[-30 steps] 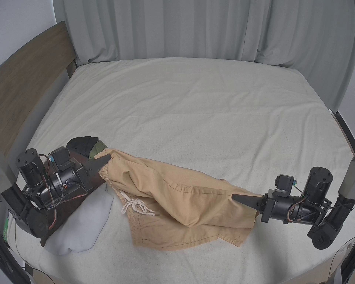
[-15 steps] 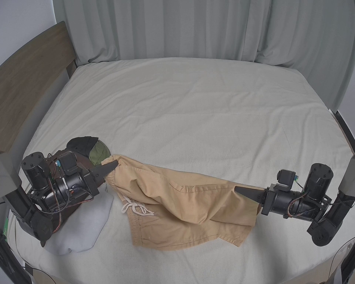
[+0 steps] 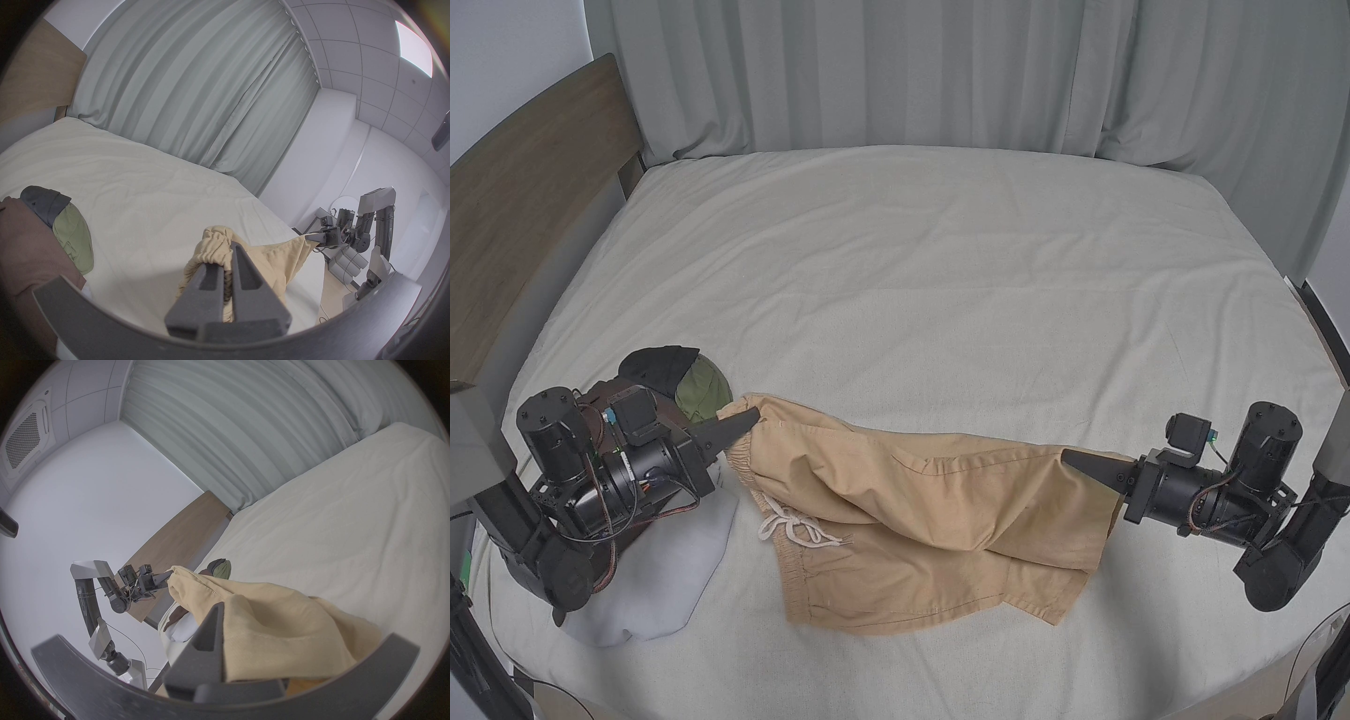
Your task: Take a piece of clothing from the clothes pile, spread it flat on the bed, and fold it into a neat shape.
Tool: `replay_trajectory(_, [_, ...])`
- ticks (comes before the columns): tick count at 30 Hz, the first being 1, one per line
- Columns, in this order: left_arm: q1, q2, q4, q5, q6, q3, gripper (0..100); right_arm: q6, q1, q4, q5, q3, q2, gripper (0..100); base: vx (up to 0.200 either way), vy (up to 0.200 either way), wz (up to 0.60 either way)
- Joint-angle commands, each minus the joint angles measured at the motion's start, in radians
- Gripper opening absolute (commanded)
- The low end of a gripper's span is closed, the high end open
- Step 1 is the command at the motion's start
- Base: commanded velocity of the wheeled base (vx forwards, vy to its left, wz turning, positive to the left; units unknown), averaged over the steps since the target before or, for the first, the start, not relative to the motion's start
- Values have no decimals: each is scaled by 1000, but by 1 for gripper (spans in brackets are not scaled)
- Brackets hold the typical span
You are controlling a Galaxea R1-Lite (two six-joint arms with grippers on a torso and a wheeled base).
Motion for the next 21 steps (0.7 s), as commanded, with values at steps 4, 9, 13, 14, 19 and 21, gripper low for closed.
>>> replay_trajectory(4, [3,3,0,-1,-1,-3,0,0,-5,1,-13,-19,-18,0,0,0,0])
replay_trajectory(9, [8,3,-2,1,1,-7,0,-1,-24,-1,-32,-34,-15,0,0,0,0])
replay_trajectory(13, [14,1,-2,1,1,-9,0,-1,-36,-1,-32,-42,-18,0,0,0,0])
replay_trajectory(14, [16,1,0,1,1,-10,0,-1,-41,-1,-32,-45,-18,0,0,0,0])
replay_trajectory(19, [36,3,-2,3,1,-24,0,-12,-67,-1,-30,-53,-17,0,0,0,0])
replay_trajectory(21, [43,3,-2,3,1,-27,0,-29,-74,1,-32,-56,-15,0,0,0,0])
